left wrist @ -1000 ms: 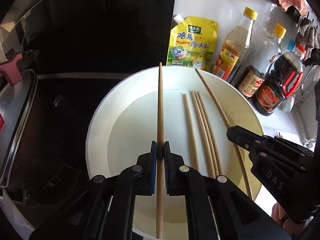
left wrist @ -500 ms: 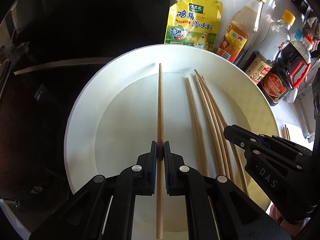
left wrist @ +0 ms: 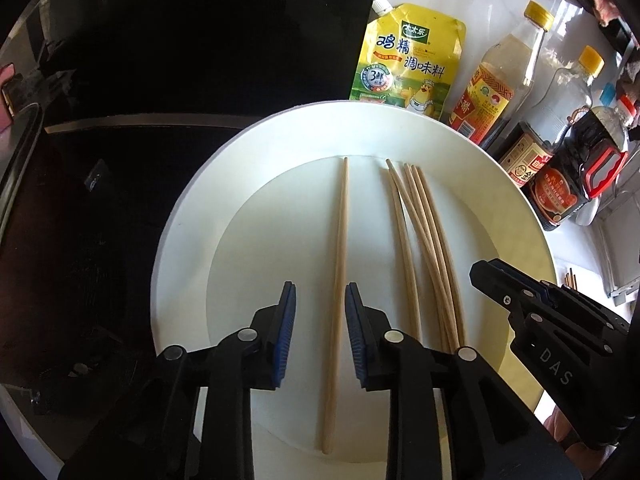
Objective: Organize utensils
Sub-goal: 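Lower the chopsticks into the basin and open both grippers, then move both open grippers back over the chopsticks on the board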
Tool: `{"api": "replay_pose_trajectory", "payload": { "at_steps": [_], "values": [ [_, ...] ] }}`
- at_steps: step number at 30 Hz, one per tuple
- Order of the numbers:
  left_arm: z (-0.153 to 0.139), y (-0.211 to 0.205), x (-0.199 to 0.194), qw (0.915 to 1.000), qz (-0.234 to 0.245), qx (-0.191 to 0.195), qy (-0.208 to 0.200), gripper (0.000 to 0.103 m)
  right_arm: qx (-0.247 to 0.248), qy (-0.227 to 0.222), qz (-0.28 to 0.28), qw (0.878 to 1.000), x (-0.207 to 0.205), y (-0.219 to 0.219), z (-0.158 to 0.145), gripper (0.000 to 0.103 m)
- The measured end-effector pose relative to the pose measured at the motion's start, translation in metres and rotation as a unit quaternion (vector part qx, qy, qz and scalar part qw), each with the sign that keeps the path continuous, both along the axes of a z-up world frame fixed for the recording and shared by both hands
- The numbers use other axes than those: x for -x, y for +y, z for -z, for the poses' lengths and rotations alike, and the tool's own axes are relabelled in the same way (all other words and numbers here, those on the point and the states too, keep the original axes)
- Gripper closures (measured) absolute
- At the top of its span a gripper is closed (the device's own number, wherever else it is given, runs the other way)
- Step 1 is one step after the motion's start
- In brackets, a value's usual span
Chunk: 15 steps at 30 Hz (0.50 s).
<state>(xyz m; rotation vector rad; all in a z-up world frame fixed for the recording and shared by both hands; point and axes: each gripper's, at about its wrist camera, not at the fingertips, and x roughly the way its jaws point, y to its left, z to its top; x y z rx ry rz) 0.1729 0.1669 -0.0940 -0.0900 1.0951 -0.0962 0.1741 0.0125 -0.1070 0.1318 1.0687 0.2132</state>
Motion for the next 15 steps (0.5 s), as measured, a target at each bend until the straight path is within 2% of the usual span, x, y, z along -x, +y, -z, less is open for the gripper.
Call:
{"api": "replay_pose_trajectory", "payload": {
  "at_steps": [4, 6, 15],
  "values": [
    [-0.006, 0.004, 0.007, 0.9999, -0.010, 0.001, -0.010, 0.056, -0.004, -0.004, 0.001, 1.000, 0.006, -0.004, -0.004, 0.084],
    [-0.010, 0.005, 0.011, 0.9998, -0.013, 0.001, -0.016, 0.043, -0.004, -0.007, 0.001, 1.000, 0.009, -0.005, -0.007, 0.083],
    [-0.027, 0.005, 0.034, 0.9989, -0.024, -0.002, -0.042, 0.039, -0.004, -0.024, 0.001, 1.000, 0.034, -0.014, -0.023, 0.080]
  ]
}}
